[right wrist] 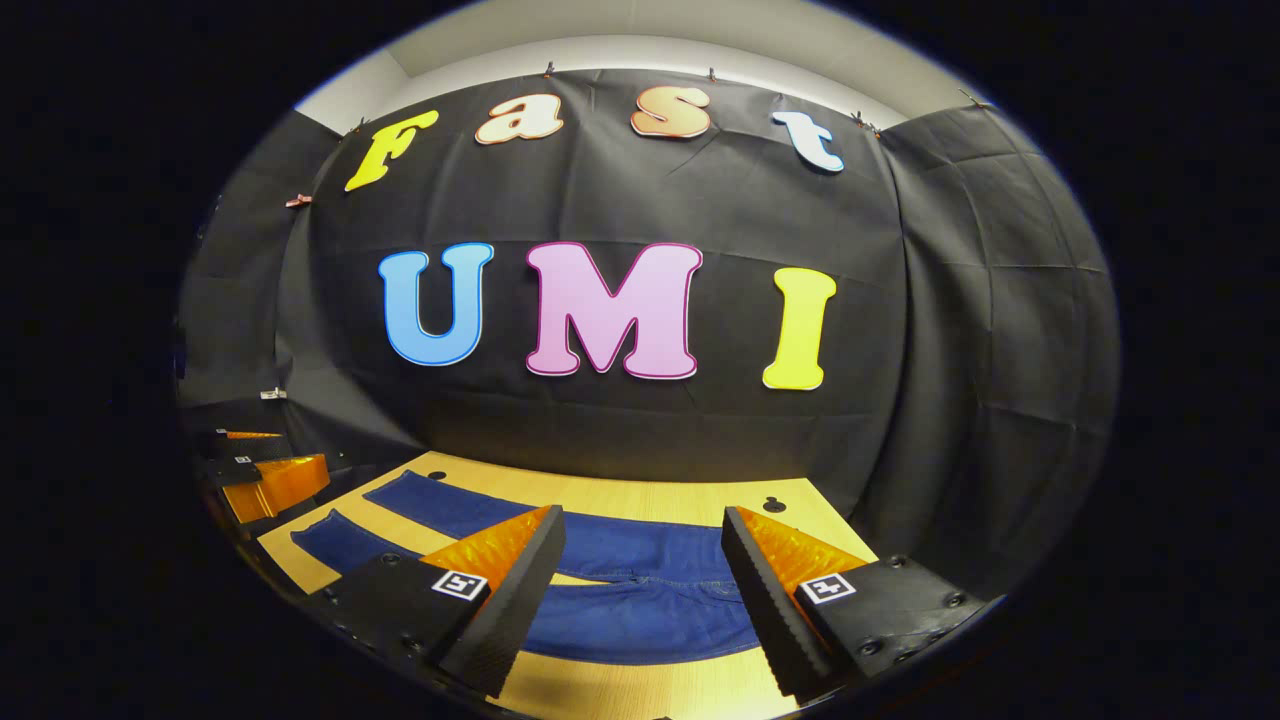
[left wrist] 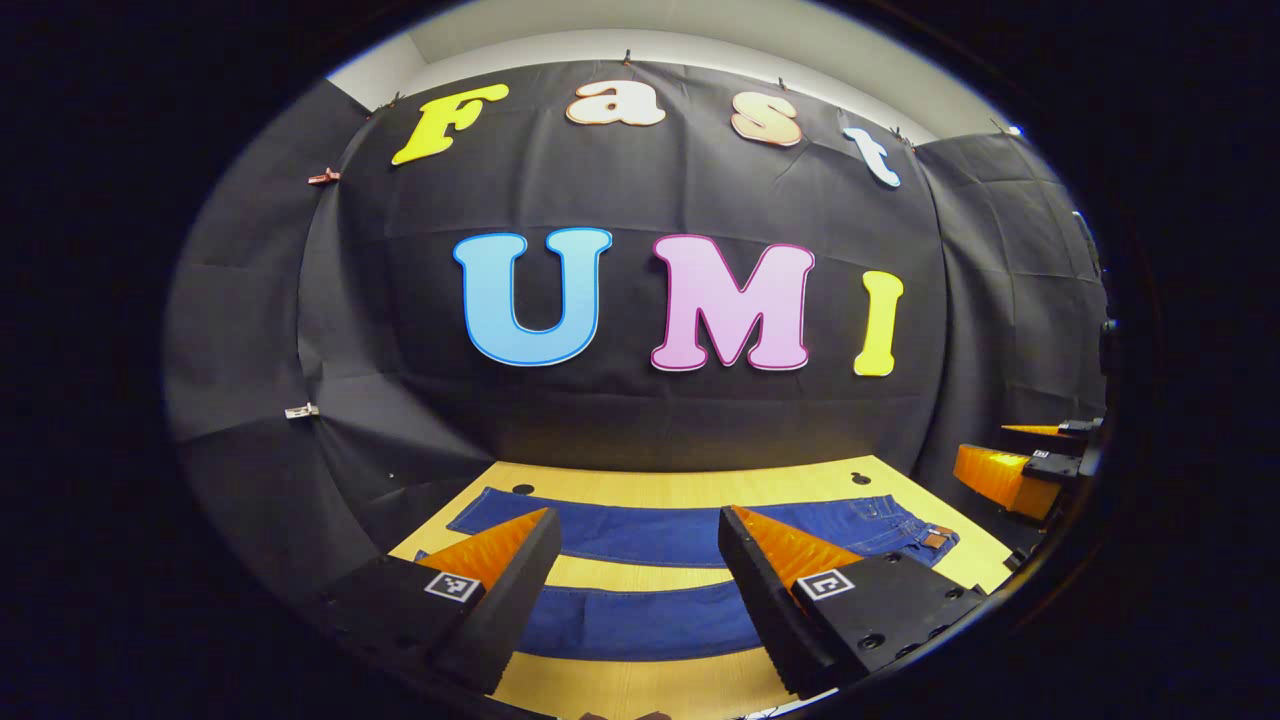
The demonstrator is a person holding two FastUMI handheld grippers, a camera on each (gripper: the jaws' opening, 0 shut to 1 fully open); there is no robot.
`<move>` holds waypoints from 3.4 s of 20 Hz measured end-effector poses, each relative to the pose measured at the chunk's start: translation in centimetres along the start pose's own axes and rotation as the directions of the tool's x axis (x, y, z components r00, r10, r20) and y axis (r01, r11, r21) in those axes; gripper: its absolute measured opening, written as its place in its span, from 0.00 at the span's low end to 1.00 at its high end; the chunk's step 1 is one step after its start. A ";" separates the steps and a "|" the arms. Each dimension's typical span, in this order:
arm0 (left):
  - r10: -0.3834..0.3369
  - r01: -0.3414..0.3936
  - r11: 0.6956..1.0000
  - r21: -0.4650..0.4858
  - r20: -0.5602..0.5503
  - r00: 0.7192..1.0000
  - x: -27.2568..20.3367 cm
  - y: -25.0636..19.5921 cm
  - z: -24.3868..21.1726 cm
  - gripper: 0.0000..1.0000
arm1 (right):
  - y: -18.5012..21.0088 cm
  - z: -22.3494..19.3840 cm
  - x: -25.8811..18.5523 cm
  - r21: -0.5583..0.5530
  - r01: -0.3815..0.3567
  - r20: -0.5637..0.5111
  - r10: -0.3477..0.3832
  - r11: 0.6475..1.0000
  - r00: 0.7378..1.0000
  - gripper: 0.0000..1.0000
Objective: Grasp the waist and the cuffs of the jeans and fold them to make the two legs overlap; first hold the waist and fold one-third of the jeans toward the cuffs, then hold the cuffs and fold the remaining one-third in the same direction to finish folding.
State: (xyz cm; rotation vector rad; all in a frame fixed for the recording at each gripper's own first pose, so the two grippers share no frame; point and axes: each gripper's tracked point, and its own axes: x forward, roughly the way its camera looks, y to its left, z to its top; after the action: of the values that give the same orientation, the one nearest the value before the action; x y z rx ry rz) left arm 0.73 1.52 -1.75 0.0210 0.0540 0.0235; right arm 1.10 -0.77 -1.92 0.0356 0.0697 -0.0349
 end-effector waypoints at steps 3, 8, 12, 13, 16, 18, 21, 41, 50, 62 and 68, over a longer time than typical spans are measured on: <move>0.004 -0.004 1.000 0.019 -0.001 1.000 0.0 0.4 -0.3 0.97 | -0.1 -0.2 0.0 -0.005 0.003 -0.002 -0.004 1.000 1.000 0.97; 0.007 -0.007 1.000 0.027 -0.005 1.000 0.6 0.8 -0.2 0.99 | -0.3 -0.8 0.3 -0.016 0.006 -0.015 -0.007 1.000 1.000 0.97; 0.030 -0.033 0.988 0.152 0.025 0.999 1.0 2.8 0.2 0.99 | -1.3 -0.9 0.7 -0.056 0.036 -0.002 -0.037 0.998 0.999 0.97; 0.036 -0.043 0.978 0.203 0.041 0.999 1.0 3.5 0.6 0.98 | -1.8 -1.1 0.8 -0.055 0.036 -0.005 -0.037 0.998 0.999 0.97; 0.053 -0.072 0.947 0.313 0.067 0.996 1.3 6.5 0.4 0.98 | -2.2 -1.8 1.2 -0.095 0.035 -0.018 -0.037 0.995 0.999 0.96; 0.112 -0.129 0.921 0.368 0.068 0.991 1.2 10.4 -0.1 0.97 | -2.8 -2.5 1.3 -0.123 0.028 -0.032 -0.032 0.992 0.999 0.96; 0.146 -0.128 0.838 0.530 0.008 0.989 2.1 15.6 -3.1 0.98 | -3.7 -4.0 1.4 -0.167 0.008 -0.067 -0.020 0.986 0.998 0.97; 0.268 0.639 0.172 0.750 -0.660 0.702 4.6 32.3 -30.1 0.98 | -7.5 -15.4 6.3 -0.326 -0.148 -0.347 0.027 0.934 0.937 0.97; 0.166 0.703 0.103 0.704 -0.709 0.685 8.9 33.1 -32.2 0.74 | -16.0 -14.3 3.9 -0.544 0.056 -0.279 -0.244 0.837 0.929 0.97; 0.167 0.687 0.176 0.705 -0.709 0.685 9.5 32.5 -33.6 0.06 | -22.7 -20.6 5.7 -0.891 -0.397 -0.428 -0.117 0.218 0.896 0.96; 0.206 0.674 0.164 0.720 -0.693 0.691 9.5 32.4 -33.5 0.06 | -25.9 -26.9 9.5 -0.816 -0.572 -0.577 -0.154 0.077 0.802 0.95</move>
State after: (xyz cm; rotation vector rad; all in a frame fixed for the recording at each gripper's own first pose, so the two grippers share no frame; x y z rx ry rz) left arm 7.64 34.85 -35.00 1.4040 0.8602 -0.4021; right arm 7.83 -25.93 -30.33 -1.4317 0.6871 0.3802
